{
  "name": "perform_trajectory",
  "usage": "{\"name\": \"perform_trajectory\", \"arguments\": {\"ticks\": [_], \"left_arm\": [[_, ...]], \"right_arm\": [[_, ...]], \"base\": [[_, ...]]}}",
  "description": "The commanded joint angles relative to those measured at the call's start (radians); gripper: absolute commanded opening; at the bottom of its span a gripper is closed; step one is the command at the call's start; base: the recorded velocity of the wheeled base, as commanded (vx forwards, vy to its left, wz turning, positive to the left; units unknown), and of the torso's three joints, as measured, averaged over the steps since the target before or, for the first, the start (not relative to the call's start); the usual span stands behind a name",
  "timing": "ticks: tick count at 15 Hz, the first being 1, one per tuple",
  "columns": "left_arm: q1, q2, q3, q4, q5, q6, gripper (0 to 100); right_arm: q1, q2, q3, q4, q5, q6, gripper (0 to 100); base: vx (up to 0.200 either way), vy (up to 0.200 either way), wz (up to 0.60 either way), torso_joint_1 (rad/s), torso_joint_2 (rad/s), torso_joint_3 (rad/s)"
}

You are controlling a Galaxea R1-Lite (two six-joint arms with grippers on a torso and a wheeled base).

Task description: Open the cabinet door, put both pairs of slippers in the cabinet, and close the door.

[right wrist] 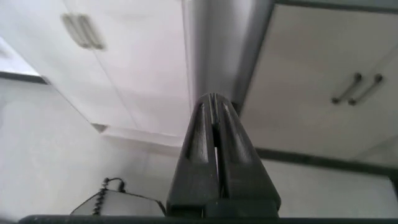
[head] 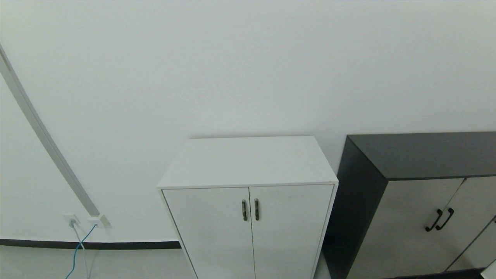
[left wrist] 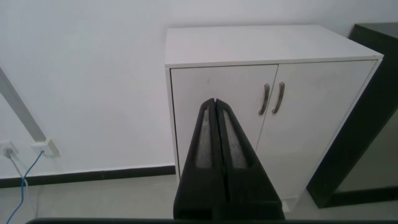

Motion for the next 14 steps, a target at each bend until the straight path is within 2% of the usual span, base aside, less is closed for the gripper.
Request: {"name": "perform_trajectory", "arguments": {"ticks": [1,10,11,14], "left_arm": [[0.0,0.0,0.0,0.001,0.001,0.0,0],[0.0,0.0,0.0,0.0,0.001,-0.002,0],[0.0,0.0,0.0,0.0,0.001,-0.002,0],[0.0,0.0,0.0,0.001,0.001,-0.002,0]], "right_arm": [[0.001,-0.108,0.004,0.054,0.006,-0.001,0],[0.001,-0.169,0.061,0.114,-0.027,-0.038,0],[-0.017,-0.169,0.058,0.116,-0.045,-0.035,0],[-0.16,-0.234,0.06,0.116,-0.068,-0.033,0]], "base": [[0.0,0.0,0.0,0.0,0.0,0.0],[0.0,0.0,0.0,0.0,0.0,0.0],[0.0,0.0,0.0,0.0,0.0,0.0],[0.0,0.0,0.0,0.0,0.0,0.0]]}}
